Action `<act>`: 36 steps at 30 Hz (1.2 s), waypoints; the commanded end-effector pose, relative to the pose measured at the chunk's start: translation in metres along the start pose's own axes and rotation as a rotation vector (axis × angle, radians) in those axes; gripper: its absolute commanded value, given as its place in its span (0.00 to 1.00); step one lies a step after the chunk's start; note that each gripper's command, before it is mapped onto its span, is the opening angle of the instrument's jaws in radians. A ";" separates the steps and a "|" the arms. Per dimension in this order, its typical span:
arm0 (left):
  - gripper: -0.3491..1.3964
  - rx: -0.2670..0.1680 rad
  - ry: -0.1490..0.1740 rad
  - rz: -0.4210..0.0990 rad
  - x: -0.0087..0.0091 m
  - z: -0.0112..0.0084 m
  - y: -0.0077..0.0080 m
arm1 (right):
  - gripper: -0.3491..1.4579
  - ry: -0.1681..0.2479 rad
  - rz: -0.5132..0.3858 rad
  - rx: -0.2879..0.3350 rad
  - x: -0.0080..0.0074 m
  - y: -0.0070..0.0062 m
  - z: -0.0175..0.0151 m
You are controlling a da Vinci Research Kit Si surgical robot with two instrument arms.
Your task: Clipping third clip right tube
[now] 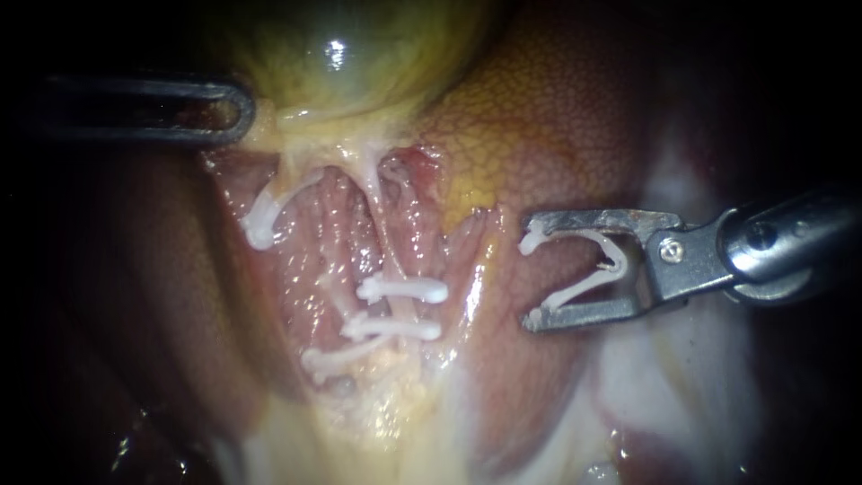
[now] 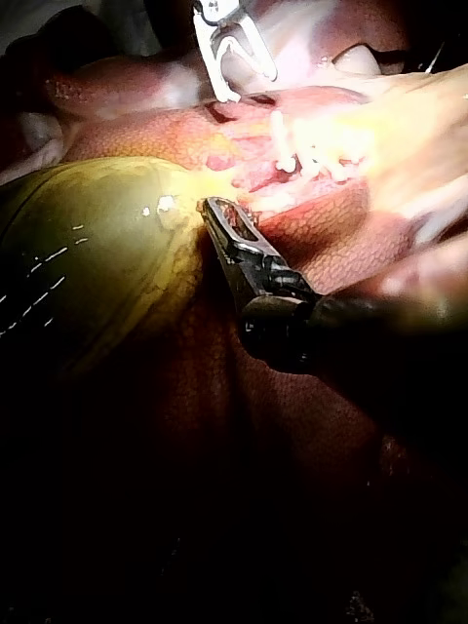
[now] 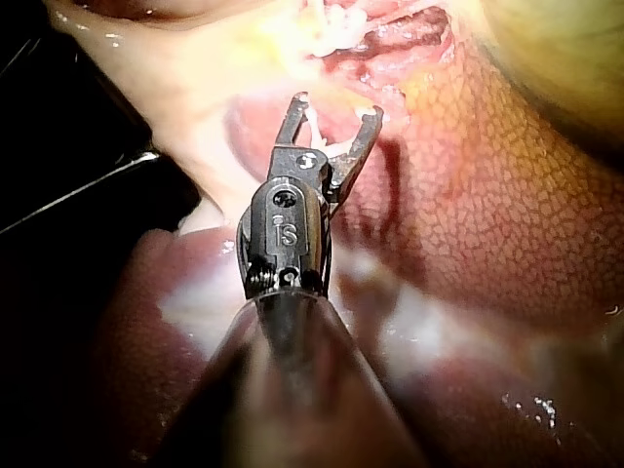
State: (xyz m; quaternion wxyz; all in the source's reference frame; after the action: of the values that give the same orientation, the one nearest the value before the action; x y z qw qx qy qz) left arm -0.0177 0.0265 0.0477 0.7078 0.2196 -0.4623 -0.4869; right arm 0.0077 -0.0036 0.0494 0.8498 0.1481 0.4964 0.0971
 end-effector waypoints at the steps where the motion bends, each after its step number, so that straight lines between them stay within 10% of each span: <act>1: 0.00 0.000 -0.001 0.001 0.0000 0.0000 -0.0001 | 0.47 0.012 0.024 0.009 0.0003 0.0000 -0.0001; 19: 0.00 -0.007 -0.005 -0.001 0.0002 0.0005 -0.0010 | 0.46 0.160 0.364 0.119 0.0046 0.0020 0.0015; 36: 0.00 0.004 0.000 -0.003 0.0002 0.0010 -0.0024 | 0.46 0.187 0.438 0.167 0.0014 0.0040 0.0065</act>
State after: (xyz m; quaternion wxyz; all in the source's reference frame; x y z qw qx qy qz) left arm -0.0198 0.0253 0.0464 0.7064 0.2216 -0.4631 -0.4872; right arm 0.0140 -0.0003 0.0530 0.7419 0.3151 0.5360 0.2509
